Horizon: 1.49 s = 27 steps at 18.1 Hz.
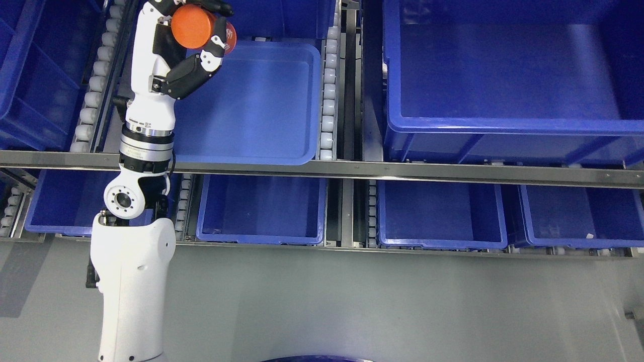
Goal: Grab orange capacitor from left shelf to right desk
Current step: 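Turn toward the steel table carrying the capacitor in the left hand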
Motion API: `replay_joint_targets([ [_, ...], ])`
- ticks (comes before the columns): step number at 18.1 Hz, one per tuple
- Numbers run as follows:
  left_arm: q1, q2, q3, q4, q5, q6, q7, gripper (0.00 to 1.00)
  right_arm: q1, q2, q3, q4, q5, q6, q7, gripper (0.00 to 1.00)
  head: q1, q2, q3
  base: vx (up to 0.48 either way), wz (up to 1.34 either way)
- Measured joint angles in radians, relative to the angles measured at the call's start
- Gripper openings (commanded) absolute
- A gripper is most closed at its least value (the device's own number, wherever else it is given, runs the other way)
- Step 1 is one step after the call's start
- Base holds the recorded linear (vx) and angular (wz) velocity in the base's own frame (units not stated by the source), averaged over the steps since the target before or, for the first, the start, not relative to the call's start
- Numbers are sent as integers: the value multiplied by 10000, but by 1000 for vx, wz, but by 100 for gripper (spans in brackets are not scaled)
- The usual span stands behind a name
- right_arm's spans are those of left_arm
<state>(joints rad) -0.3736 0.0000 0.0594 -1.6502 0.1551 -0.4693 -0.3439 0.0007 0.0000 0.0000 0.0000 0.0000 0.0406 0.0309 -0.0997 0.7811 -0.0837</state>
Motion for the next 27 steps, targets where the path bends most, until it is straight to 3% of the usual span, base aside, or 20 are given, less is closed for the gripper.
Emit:
replay_joint_targets([
  [10,-446,0,-227,1,13,-662,155,2,-8,0,-1,0,0,0,-2,100,0,0,0,-216,-124],
  [22,-725,0,-1276,191,60,-134,656,2,-10,0,1,0,0,0,-8,100,0,0,0,-131,-640],
  [27,-1745,1,-1845,953,91,630,667,3,-14,0,0,0,0,1,-8,100,0,1,0,55,-261],
])
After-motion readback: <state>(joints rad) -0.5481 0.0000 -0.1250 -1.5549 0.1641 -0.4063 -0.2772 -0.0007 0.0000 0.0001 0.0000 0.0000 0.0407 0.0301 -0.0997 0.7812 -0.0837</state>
